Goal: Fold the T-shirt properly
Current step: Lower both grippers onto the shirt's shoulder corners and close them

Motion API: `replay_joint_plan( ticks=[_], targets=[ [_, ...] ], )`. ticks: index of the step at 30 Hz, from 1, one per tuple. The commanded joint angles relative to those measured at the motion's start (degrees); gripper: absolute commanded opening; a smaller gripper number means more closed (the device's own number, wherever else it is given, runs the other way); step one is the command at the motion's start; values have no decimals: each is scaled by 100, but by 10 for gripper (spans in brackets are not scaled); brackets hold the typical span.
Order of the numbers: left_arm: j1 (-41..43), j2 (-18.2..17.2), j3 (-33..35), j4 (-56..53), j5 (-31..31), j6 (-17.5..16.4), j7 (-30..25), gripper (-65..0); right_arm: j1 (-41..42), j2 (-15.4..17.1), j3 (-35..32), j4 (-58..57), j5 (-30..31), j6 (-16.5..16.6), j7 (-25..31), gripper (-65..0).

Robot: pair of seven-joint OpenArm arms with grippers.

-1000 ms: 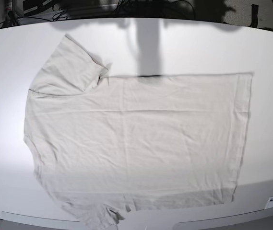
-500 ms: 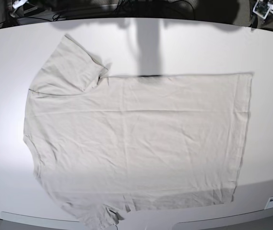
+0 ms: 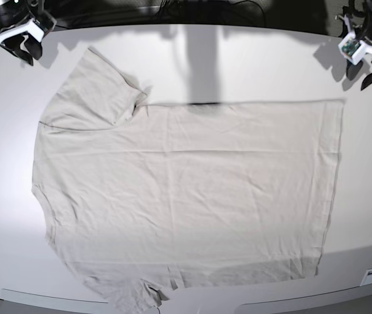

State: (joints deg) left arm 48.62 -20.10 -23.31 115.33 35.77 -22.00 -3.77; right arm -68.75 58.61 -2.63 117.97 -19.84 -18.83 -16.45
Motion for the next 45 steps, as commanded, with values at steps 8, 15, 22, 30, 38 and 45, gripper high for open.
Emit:
replay_joint_plan(
  ticks=[8,15,22,30,38,45],
  targets=[
    [-765,-516,946,-671,350,85,234,-394,-46,42,81,96,-59,-138,-400,-518],
    [-1366,-896,1340,-1744,625,83,125,-394,-44,42,81,96,-81,-457,-507,-518],
    [-1873,-1029,1716,-2468,625,83,-61,-395,-42,-4,81,98,-120,-719,-511,-518],
    [-2413,-1029,1934,-2874,621,83,-79,-397,-44,-7,81,107,-138,-828,-568,-518],
    [-2686,-1045,1937,-3246,621,81,-140,-412,-46,-7,81,125,-470,-1204,-621,-518],
    [-2686,-1043,1971,-3403,623,76,-356,-554,-46,-4,81,203,-468,-1204,-629,-518]
  ],
)
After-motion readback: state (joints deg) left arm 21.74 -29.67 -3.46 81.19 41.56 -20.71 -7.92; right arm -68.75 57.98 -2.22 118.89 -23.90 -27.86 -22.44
